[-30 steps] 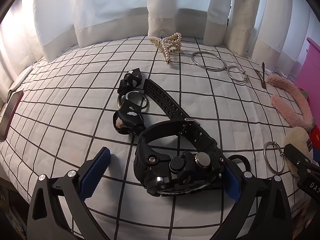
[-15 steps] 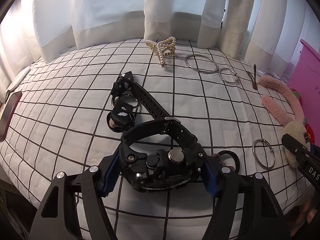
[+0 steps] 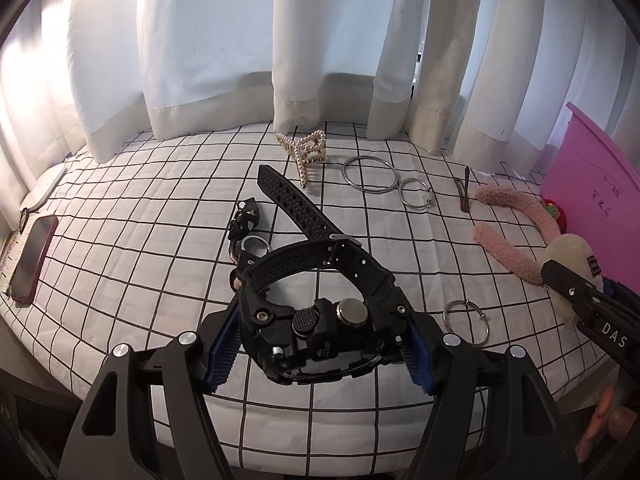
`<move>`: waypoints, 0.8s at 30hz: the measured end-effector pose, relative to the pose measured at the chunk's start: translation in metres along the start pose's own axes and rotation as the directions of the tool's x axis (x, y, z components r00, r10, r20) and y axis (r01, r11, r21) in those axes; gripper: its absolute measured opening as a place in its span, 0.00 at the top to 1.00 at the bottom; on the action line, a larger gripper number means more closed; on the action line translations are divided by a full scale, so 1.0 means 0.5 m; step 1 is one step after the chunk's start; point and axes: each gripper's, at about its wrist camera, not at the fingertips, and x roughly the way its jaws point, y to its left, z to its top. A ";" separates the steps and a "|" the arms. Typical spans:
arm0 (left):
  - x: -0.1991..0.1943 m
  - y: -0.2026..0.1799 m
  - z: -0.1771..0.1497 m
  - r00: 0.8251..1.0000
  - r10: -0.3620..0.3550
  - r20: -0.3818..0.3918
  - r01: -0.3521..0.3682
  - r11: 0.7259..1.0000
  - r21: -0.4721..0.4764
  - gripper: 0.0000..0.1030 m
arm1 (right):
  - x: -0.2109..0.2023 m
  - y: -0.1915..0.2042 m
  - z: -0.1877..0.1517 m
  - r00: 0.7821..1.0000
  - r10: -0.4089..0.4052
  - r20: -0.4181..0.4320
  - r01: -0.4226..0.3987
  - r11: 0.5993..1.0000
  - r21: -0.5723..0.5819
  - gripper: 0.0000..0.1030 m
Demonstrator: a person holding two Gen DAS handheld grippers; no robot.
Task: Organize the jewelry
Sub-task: 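Lift the black watch with the left tool while the right tool carries the pom-pom over the tub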
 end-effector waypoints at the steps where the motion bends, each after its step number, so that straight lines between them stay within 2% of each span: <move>1: -0.010 -0.005 0.008 1.000 -0.005 0.008 0.005 1.000 0.005 0.35 | -0.011 0.001 0.007 1.000 0.000 0.007 0.000 1.000 0.000 0.45; 8: -0.089 -0.047 0.068 0.996 -0.054 0.068 0.052 0.998 0.042 0.35 | -0.107 -0.011 0.055 0.997 0.007 0.071 -0.008 1.000 0.013 0.45; 13: -0.136 -0.096 0.117 0.989 -0.116 0.094 0.109 0.991 0.074 0.35 | -0.190 -0.037 0.092 0.990 0.000 0.138 -0.005 0.999 0.034 0.45; 19: -0.187 -0.191 0.171 0.969 -0.203 0.138 0.180 0.970 0.162 0.35 | -0.279 -0.096 0.128 0.978 -0.036 0.206 0.020 0.997 0.078 0.45; 24: -0.211 -0.288 0.199 0.948 -0.281 0.149 0.237 0.937 0.256 0.35 | -0.351 -0.167 0.145 0.963 -0.099 0.251 0.069 0.989 0.128 0.45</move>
